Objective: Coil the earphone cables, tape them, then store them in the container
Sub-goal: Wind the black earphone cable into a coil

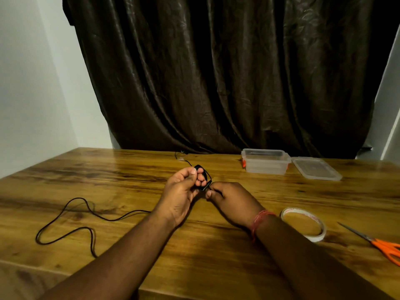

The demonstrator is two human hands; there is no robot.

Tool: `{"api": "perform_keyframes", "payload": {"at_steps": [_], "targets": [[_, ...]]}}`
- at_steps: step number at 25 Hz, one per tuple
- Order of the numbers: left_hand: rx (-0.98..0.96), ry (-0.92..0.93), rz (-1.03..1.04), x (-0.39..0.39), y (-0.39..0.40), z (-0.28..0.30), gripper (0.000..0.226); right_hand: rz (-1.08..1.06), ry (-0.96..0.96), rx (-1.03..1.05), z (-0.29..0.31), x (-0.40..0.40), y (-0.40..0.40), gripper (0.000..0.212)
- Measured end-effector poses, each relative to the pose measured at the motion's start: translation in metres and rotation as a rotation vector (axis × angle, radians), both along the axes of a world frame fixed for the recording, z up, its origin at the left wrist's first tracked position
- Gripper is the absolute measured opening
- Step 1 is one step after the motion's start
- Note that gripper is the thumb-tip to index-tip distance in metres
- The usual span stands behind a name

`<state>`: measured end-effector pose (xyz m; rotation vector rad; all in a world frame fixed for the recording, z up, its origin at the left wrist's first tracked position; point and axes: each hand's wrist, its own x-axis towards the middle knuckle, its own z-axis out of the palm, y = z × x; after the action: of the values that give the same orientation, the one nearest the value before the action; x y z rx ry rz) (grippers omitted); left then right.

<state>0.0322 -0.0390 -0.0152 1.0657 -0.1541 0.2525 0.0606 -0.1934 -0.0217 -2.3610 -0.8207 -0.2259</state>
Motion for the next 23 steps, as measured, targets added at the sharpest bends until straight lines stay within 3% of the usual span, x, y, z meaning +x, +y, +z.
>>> {"api": "perform_keyframes", "payload": {"at_steps": [5, 8, 10, 13, 17, 23], "targets": [[0.411, 0.007, 0.178, 0.005, -0.003, -0.009, 0.024, -0.160, -0.092, -0.236, 0.004, 0.007, -0.016, 0.020], [0.533, 0.042, 0.193, 0.005, -0.002, -0.012, 0.022, -0.265, -0.142, -0.302, 0.008, 0.011, -0.023, 0.020], [0.544, 0.080, 0.184, 0.004, -0.001, -0.013, 0.023, -0.251, -0.140, -0.191, 0.013, 0.011, -0.023, 0.037], [0.554, 0.105, 0.148, 0.005, 0.000, -0.017, 0.030, -0.086, -0.035, 0.176, 0.020, 0.006, -0.017, 0.059], [0.496, 0.066, 0.008, 0.003, -0.003, -0.018, 0.033, 0.116, 0.115, 0.275, 0.014, 0.000, -0.008, 0.044], [0.382, 0.065, -0.048, 0.001, -0.007, -0.011, 0.026, 0.116, 0.154, 0.411, 0.009, 0.002, -0.005, 0.019]]}}
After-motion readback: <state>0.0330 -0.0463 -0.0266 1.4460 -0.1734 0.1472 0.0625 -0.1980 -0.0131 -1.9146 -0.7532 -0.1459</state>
